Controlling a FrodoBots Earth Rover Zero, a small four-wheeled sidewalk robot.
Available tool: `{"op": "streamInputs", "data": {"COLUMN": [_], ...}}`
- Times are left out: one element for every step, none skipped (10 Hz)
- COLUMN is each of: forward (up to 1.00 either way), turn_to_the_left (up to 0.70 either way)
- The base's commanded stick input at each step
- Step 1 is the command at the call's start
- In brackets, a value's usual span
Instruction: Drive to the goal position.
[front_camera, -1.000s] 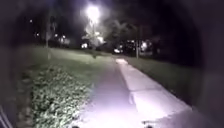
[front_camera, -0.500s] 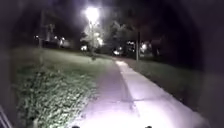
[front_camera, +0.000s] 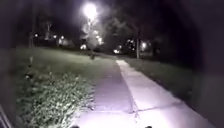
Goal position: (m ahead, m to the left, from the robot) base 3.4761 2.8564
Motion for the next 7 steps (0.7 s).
{"op": "streamInputs", "data": {"forward": [0.7,0.7,0.7,0.7,0.7,0.7,0.7], "turn_to_the_left": [0.0,0.0,-0.15,-0.28,-0.35,0.0,0.0]}}
